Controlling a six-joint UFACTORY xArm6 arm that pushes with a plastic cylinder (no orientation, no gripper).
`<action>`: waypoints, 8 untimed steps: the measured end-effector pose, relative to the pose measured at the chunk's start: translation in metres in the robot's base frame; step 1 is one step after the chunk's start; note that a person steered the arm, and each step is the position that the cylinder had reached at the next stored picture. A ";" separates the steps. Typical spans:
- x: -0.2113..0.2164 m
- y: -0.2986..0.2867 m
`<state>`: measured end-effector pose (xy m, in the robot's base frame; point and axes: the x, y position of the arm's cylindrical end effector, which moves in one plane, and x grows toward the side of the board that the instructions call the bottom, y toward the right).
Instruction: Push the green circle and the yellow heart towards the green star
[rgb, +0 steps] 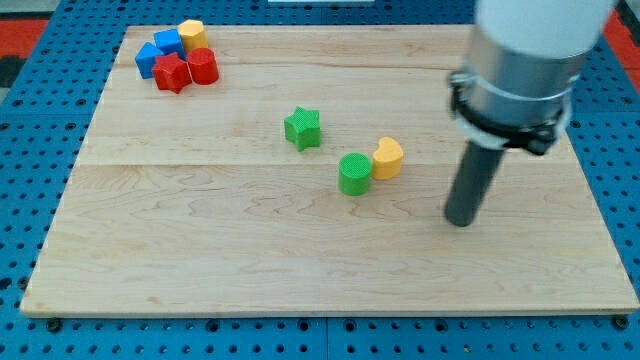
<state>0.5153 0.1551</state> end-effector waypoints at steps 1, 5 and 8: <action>-0.003 0.000; -0.070 -0.071; -0.070 -0.144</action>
<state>0.4458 0.0111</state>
